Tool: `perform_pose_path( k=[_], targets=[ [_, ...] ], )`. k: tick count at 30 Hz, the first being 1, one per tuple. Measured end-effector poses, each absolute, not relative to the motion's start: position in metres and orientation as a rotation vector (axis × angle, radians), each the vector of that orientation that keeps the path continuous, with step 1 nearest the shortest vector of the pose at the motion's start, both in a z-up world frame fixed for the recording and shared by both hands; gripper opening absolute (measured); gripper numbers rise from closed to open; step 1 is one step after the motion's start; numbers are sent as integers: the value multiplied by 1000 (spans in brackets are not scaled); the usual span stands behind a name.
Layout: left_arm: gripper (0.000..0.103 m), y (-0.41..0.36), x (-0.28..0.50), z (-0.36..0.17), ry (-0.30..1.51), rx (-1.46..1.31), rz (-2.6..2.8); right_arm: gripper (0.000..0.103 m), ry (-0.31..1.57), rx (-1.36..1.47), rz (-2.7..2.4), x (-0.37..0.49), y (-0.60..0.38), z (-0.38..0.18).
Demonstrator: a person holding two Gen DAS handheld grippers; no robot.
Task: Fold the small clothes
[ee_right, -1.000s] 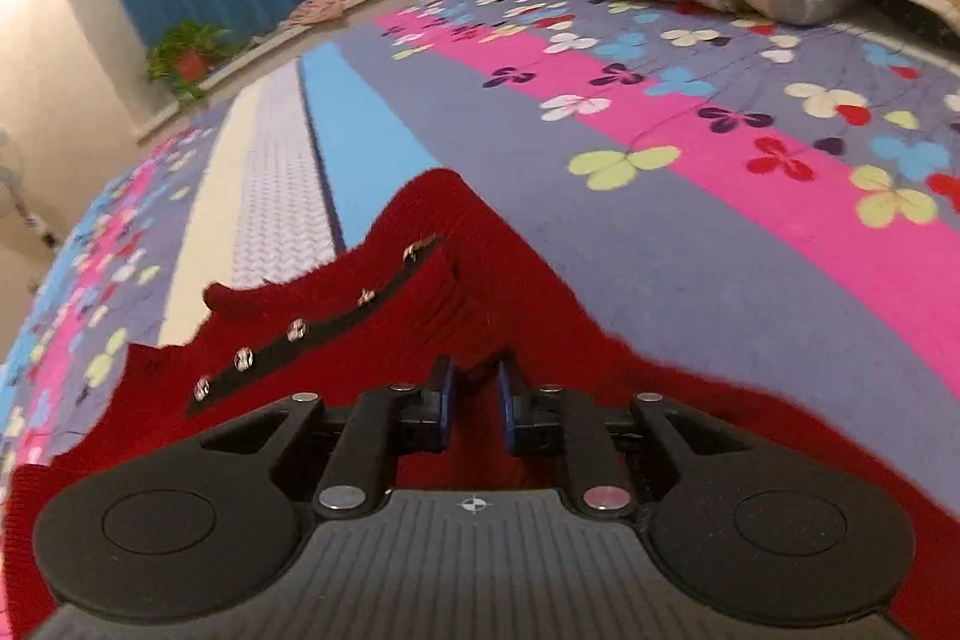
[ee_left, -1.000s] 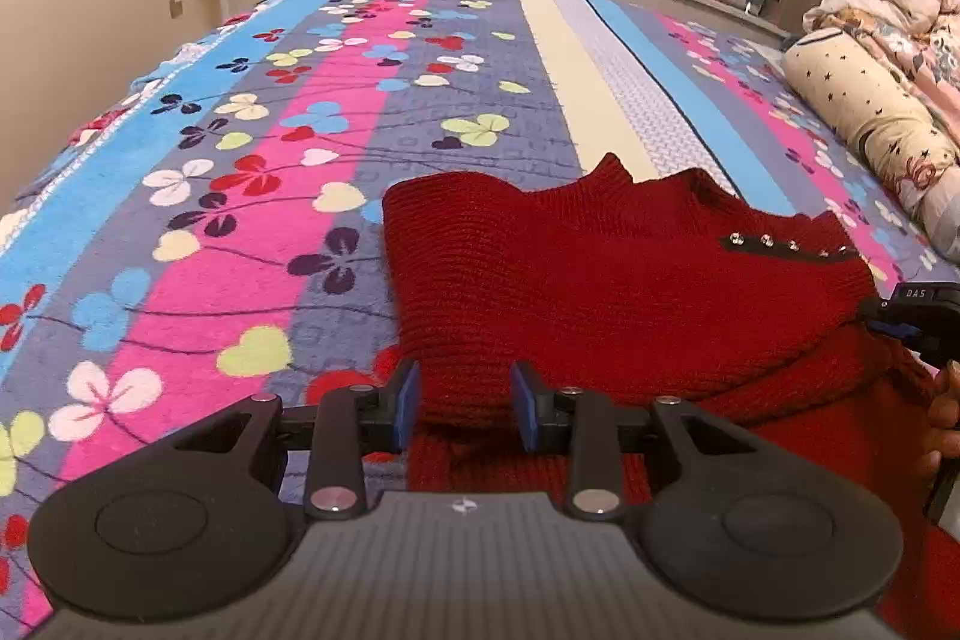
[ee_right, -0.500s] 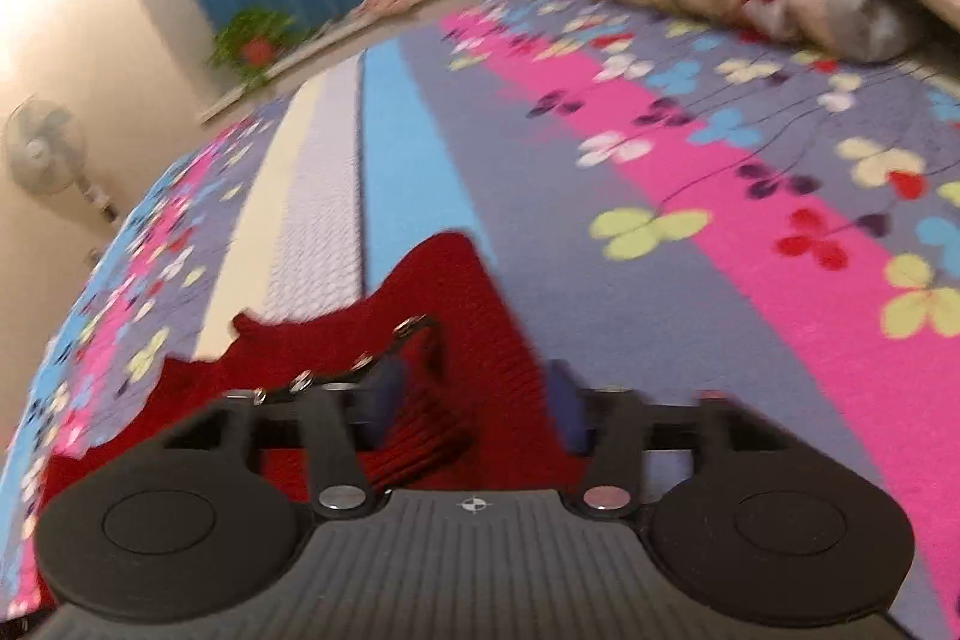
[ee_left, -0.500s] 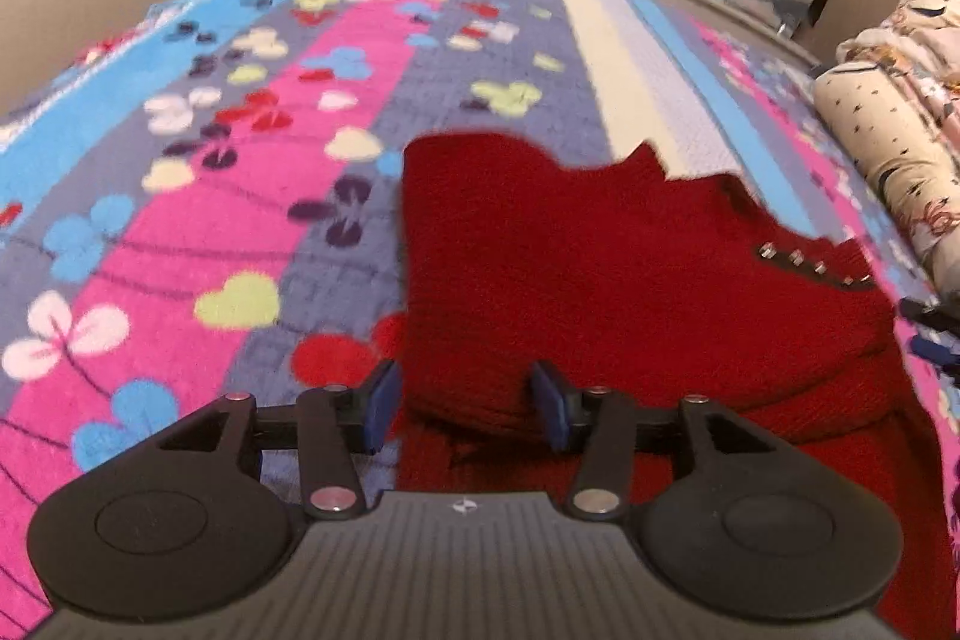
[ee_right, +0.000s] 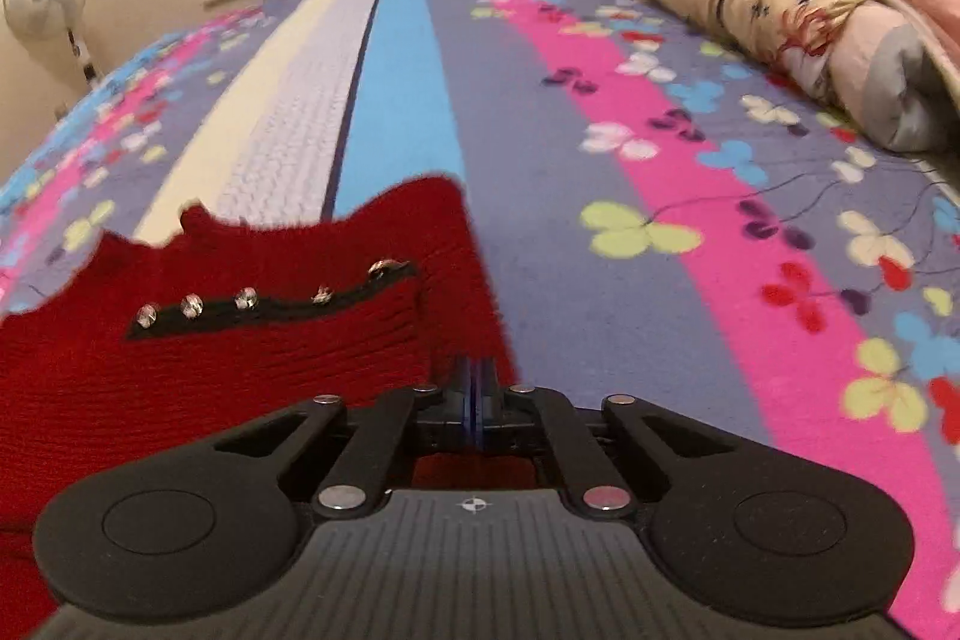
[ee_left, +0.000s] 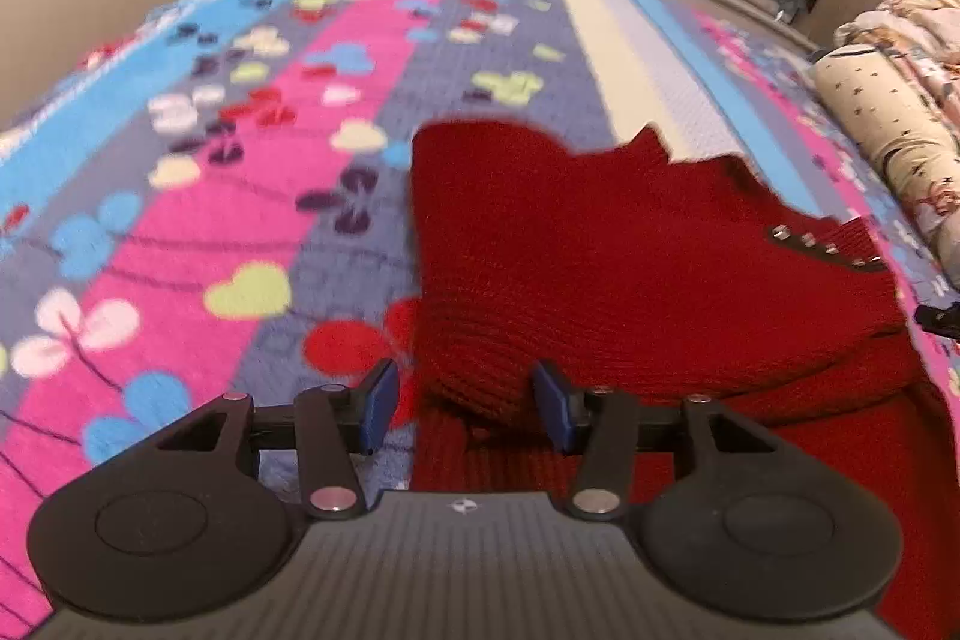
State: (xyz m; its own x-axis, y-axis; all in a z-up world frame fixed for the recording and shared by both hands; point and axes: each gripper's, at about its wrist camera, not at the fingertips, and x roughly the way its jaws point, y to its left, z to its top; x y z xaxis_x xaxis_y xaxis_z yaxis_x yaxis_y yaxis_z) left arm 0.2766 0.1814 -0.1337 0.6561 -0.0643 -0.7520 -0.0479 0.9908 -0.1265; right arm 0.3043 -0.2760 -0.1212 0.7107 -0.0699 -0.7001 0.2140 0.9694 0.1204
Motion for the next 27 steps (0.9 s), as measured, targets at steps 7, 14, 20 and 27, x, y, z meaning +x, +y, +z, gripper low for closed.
perform_pose_path(
  k=[7, 14, 20, 27],
  targets=[
    [56, 186, 216, -97, 778, -122, -48, 45, 687, 216, -20, 186, -330, -70],
    [55, 186, 116, -85, 799, -87, -86, 49, 761, 202, 66, 85, -370, -83],
    [55, 179, 29, -102, 848, -52, -98, 49, 909, 306, 89, 49, -389, -120],
    [55, 183, -8, -139, 1011, -70, -28, 50, 1021, 184, 93, 33, -374, -147]
  ],
)
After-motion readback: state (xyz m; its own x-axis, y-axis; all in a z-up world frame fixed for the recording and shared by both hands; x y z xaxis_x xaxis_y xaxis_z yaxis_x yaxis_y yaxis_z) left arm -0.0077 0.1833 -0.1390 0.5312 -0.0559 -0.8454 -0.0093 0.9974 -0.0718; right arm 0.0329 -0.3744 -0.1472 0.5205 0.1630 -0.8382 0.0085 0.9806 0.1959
